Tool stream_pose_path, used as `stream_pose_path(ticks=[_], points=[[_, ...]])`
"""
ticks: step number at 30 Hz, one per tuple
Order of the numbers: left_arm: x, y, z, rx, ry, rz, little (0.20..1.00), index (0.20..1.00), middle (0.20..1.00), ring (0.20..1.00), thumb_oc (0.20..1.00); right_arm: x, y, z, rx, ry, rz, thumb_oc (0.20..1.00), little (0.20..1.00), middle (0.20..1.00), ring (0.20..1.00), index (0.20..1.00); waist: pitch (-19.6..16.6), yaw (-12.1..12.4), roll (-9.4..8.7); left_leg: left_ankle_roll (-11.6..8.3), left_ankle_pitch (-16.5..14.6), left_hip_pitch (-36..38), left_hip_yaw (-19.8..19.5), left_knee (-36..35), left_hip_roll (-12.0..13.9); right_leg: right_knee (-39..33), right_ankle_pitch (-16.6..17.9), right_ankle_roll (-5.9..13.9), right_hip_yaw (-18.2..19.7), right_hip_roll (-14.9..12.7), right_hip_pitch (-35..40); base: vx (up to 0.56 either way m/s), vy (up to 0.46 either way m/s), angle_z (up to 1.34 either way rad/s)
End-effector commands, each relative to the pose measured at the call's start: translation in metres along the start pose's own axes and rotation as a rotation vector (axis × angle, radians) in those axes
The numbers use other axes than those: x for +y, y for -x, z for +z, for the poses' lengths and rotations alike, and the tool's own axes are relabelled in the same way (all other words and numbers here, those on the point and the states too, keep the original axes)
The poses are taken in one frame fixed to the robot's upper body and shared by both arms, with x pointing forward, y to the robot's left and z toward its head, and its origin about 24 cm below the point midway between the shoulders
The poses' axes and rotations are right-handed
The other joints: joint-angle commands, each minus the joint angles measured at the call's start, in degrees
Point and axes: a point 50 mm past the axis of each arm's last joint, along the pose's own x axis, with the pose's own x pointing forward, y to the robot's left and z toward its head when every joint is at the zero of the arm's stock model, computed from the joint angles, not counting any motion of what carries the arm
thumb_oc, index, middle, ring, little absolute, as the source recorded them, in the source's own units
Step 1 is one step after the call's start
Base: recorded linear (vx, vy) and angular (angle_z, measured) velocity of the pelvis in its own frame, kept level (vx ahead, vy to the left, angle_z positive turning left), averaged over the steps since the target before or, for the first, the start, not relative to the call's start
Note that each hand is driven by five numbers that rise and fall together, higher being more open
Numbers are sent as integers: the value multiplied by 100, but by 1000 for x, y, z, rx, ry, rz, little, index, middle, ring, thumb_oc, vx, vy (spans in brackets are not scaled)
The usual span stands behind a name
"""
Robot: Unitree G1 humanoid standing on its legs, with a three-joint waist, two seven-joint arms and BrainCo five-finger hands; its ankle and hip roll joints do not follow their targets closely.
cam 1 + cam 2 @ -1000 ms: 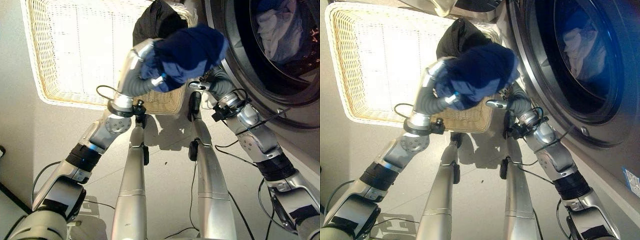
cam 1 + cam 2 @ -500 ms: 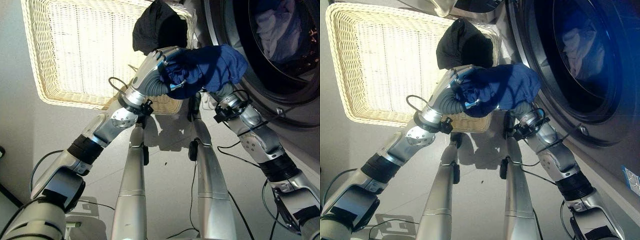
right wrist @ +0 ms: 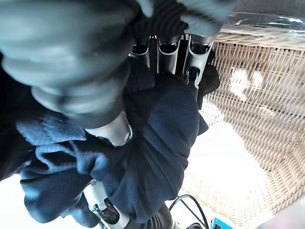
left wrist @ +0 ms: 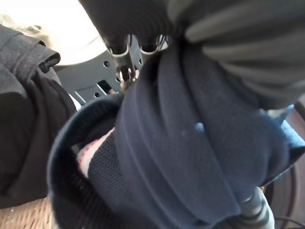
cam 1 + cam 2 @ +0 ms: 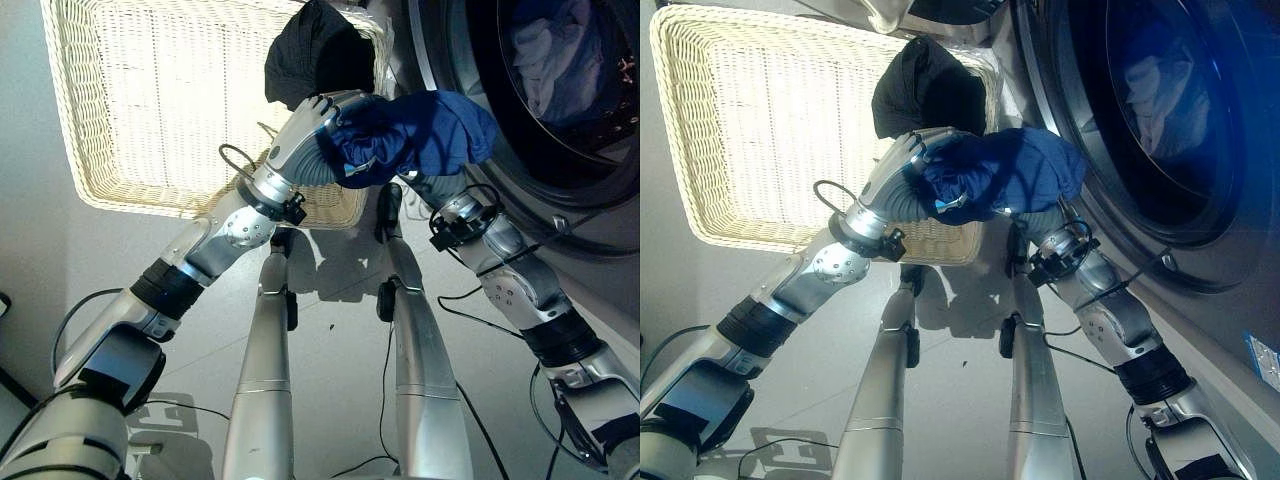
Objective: Put the clothes into the washing machine.
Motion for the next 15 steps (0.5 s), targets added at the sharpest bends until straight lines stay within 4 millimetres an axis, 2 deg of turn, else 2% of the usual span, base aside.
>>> stream_pose_path(ticks=[1,8,9,10,15], points=[[-12,-4,29,-156,-24,-40,200,200,200,200,200,32,-10,34,-195,-32,179,200,200,200,200,200,-52,-187,261,603,474,50,93,-434,-703,359,-239,538,-771,388,251,0,0,0],[-7,0,17,-62,-78,48,200,200,200,200,200,30,-8,37,-243,-78,157,200,200,200,200,200,-52,-176,262,605,474,51,80,-435,-703,366,-243,536,-781,385,250,0,0,0],[-7,1,13,-31,-87,61,319,319,319,319,319,29,-8,37,-253,-85,154,200,200,200,200,200,-52,-167,263,605,476,49,72,-434,-712,363,-244,536,-783,386,252,0,0,0],[-7,3,10,3,-97,76,1000,1000,1000,1000,1000,30,-8,38,-264,-91,150,200,200,200,200,200,-52,-160,271,603,476,41,59,-425,-715,373,-246,537,-780,385,246,0,0,0],[-3,9,0,79,-149,196,1000,1000,1000,1000,1000,31,-6,39,-296,-109,146,200,200,200,200,200,-52,-140,267,614,484,41,33,-432,-717,377,-242,538,-795,378,248,0,0,0]])
